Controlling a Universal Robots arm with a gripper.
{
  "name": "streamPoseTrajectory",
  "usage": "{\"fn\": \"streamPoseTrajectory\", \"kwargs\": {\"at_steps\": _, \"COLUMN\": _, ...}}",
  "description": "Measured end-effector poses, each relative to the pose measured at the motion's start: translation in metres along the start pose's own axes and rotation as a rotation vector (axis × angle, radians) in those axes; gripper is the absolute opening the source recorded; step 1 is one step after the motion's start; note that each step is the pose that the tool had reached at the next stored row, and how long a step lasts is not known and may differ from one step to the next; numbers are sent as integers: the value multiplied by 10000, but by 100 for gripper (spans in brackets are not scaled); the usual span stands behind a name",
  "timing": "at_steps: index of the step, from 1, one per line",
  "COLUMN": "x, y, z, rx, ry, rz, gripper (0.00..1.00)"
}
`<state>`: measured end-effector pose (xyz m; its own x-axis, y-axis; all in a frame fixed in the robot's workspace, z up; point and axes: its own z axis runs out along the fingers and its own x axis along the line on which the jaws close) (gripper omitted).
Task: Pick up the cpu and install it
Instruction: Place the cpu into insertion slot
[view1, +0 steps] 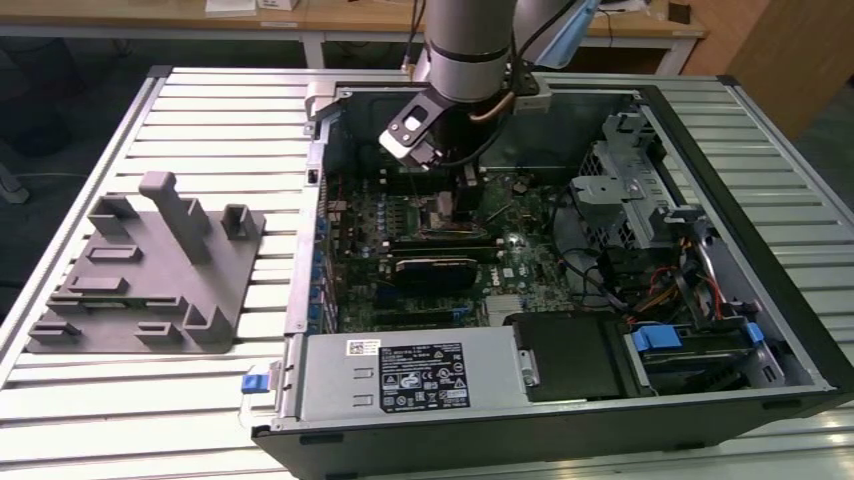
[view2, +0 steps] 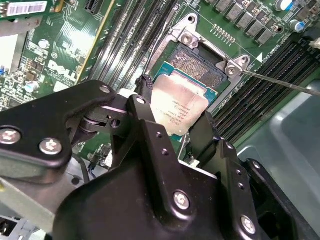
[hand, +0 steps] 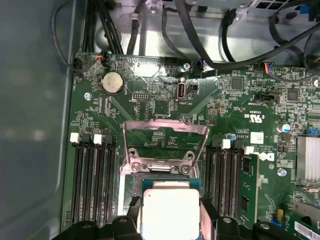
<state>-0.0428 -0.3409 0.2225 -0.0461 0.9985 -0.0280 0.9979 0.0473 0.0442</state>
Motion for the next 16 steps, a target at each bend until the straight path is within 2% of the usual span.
{"fn": "streamPoseTrajectory", "kwargs": {"at_steps": 8, "x": 4, "y": -20, "z": 90, "rx": 0, "ry": 4, "rz": -1, "gripper": 54}}
{"fn": "streamPoseTrajectory", "kwargs": {"at_steps": 14, "x": 7, "y": -43, "z": 153, "rx": -5, "ry": 121, "rz": 5, "gripper": 54}}
{"fn": "streamPoseTrajectory", "kwargs": {"at_steps": 16, "x": 9, "y": -58, "z": 168, "rx": -5, "ry": 130, "rz": 5, "gripper": 54}}
